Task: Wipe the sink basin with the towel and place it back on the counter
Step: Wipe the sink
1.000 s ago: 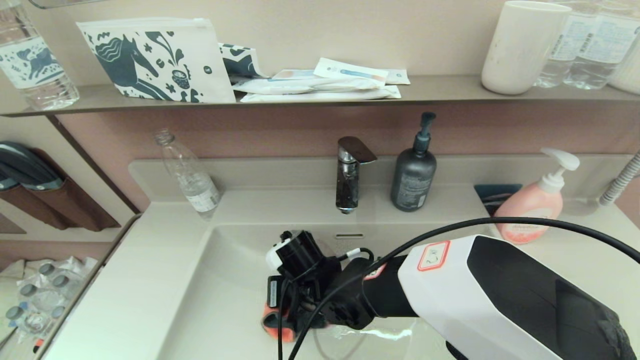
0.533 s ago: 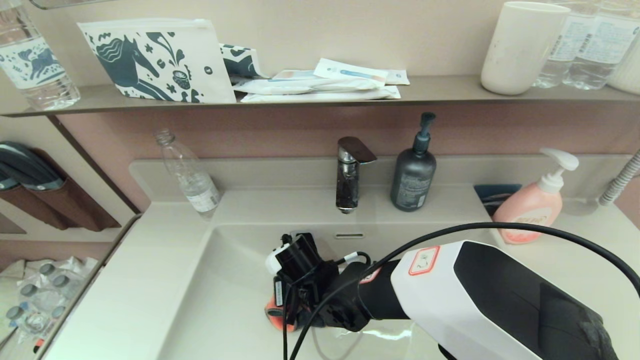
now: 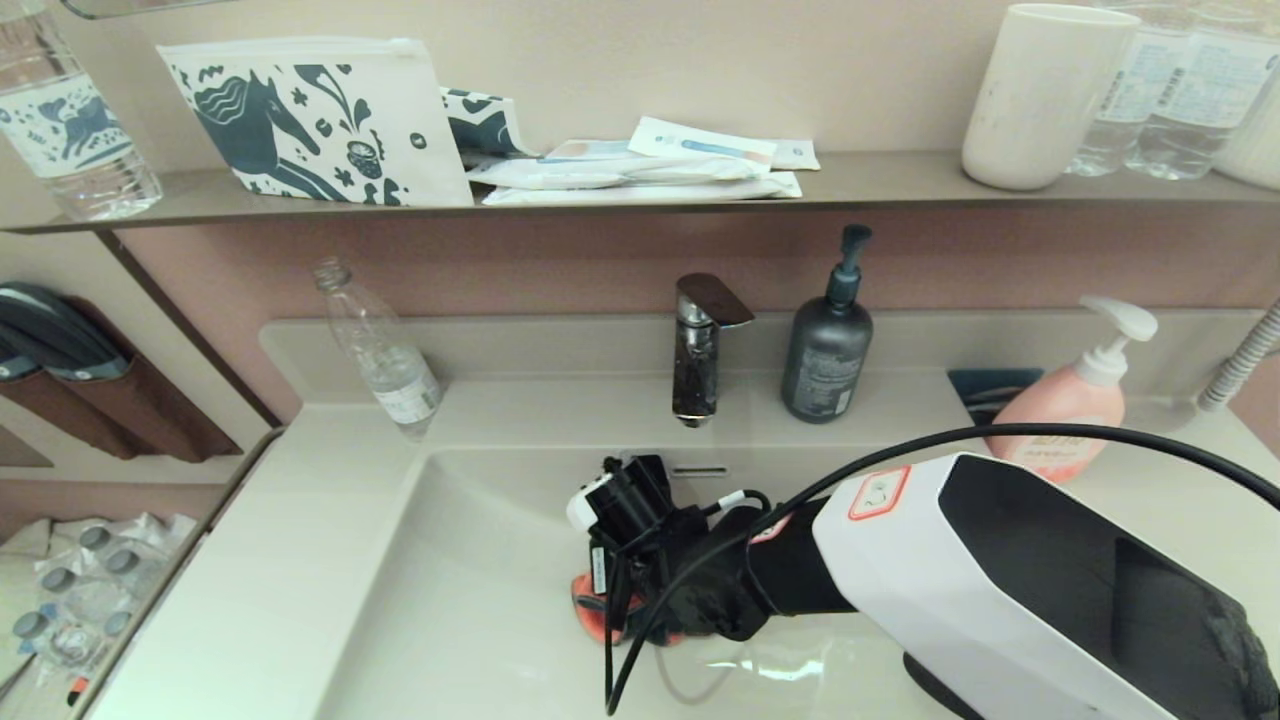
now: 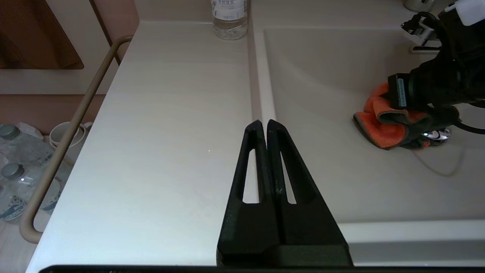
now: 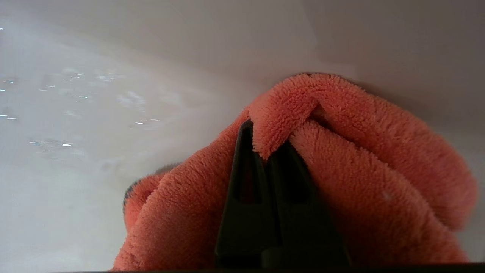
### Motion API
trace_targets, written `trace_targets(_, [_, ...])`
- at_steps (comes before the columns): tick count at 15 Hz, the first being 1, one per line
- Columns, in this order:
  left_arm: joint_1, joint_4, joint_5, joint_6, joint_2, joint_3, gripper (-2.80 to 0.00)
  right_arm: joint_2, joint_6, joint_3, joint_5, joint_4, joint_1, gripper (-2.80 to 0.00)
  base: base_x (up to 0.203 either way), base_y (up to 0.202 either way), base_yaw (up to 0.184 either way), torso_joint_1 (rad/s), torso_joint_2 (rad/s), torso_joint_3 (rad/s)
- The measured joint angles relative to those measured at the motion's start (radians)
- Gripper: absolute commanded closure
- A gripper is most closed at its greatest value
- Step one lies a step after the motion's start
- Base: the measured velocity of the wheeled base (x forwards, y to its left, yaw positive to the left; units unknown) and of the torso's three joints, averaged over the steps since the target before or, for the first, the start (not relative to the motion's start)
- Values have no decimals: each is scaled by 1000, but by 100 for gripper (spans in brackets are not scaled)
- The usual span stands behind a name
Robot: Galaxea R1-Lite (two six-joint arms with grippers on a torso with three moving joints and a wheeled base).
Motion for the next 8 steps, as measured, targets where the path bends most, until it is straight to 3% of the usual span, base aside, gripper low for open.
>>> trace_targets(8, [0,0,0,0,0,0,0,-91,3,224,-32,-73,-70,0,0,0,0,0,0,0])
